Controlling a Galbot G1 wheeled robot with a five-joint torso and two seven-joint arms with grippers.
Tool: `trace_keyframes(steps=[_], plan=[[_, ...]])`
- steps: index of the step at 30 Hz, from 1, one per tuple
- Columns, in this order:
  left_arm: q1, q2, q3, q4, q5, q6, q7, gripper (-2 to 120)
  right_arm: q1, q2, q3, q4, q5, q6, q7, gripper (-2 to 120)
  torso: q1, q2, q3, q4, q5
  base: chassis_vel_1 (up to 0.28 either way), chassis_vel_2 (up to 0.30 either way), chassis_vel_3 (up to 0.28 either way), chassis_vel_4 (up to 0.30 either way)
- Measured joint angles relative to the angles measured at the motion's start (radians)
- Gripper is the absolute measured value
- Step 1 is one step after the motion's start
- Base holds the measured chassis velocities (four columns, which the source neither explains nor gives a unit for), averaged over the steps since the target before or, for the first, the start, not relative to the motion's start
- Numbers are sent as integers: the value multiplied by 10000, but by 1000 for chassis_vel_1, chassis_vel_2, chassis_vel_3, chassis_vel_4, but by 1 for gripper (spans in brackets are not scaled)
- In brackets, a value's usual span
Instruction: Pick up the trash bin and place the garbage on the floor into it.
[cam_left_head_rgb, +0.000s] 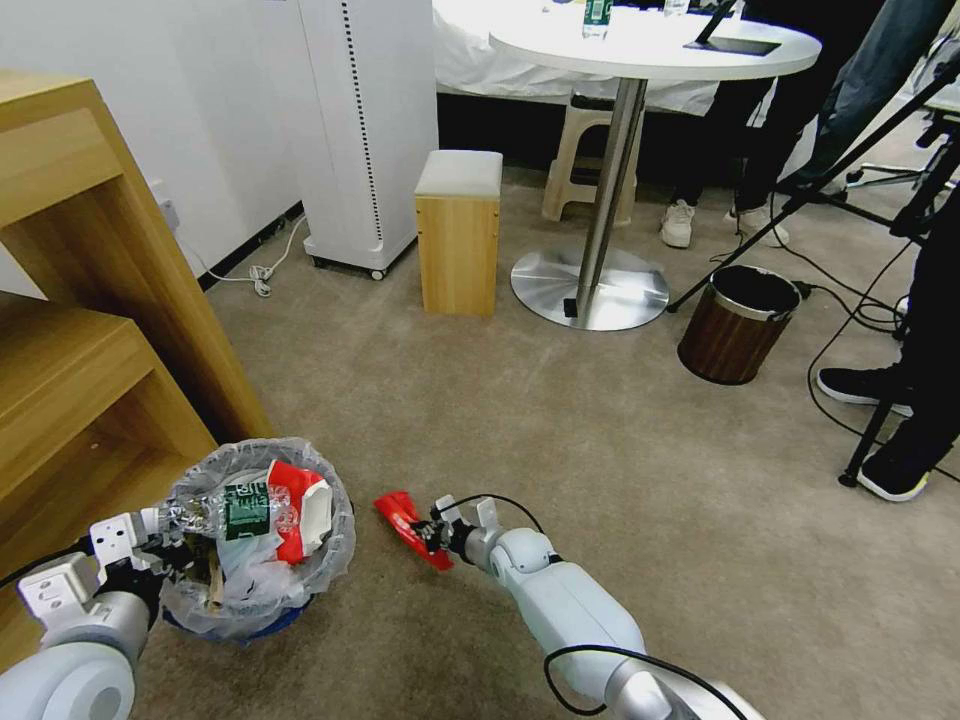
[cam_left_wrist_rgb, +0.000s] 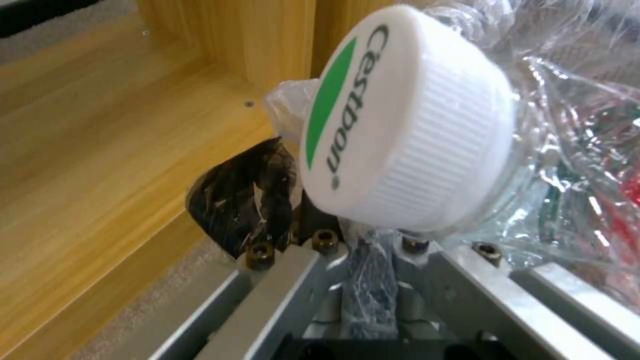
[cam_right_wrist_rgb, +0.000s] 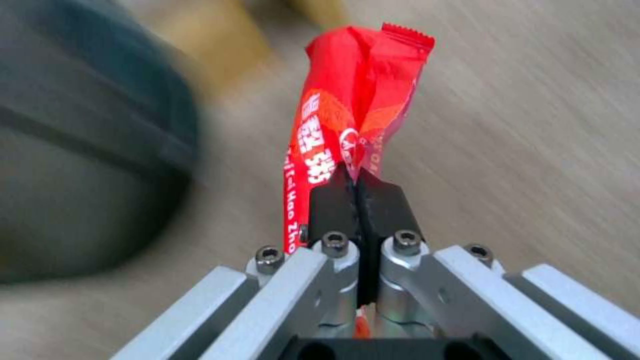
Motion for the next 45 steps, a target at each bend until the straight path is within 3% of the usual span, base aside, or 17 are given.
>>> trace_keyframes(steps=[1, 2, 5, 6, 9, 17, 20, 26, 36, 45], plan=[[-44, 8, 2, 40, -27, 0, 6, 1, -192, -148, -247, 830, 399, -226, 42, 0, 0, 0, 0, 5, 3, 0, 0, 0, 0], [-44, 8, 2, 40, -27, 0, 6, 1, -192, -148, -247, 830, 399, -226, 42, 0, 0, 0, 0, 5, 3, 0, 0, 0, 0], [-202, -1, 103, 290, -38, -2, -11, 1, -660, -1448, -691, 3404, 1216, -751, 359, 0, 0, -1, 1, -5, -5, 0, 0, 0, 0], [-202, -1, 103, 290, -38, -2, -11, 1, -660, -1448, -691, 3404, 1216, -751, 359, 0, 0, -1, 1, -5, -5, 0, 0, 0, 0], [-362, -72, 278, 538, -32, -2, -2, 1, -945, -2426, -677, 5277, 1642, -802, 363, 0, 0, 0, 1, -9, 0, 0, 0, 0, 0], [-478, -125, 433, 715, 29, 12, -23, 1, -1281, -3218, -207, 7615, 2014, -716, -22, 0, 0, 0, 0, -3, 0, 0, 0, 0, 0], [-450, -111, 433, 713, 33, 14, -28, 1, -1286, -3221, -207, 7891, 2021, -396, -417, 0, 0, 0, 0, -3, 1, 0, 0, 0, 0], [-225, -270, 564, 224, 34, 49, -44, 1, -639, -2515, -428, 6559, 1781, 2035, -2718, 0, 0, 0, 0, 1, 0, 0, 0, 0, 0], [21, -553, 921, -640, 168, 149, -122, 1, -404, -1924, -1495, 5416, 2676, 2215, -3140, 0, 0, 0, 0, 0, 0, 0, 0, 0, 0], [36, -536, 958, -814, 170, 221, -181, 1, -659, -2010, -1752, 5187, 2373, 2160, -2885, 0, 0, 0, 0, -3, -1, 0, 0, 0, 0]])
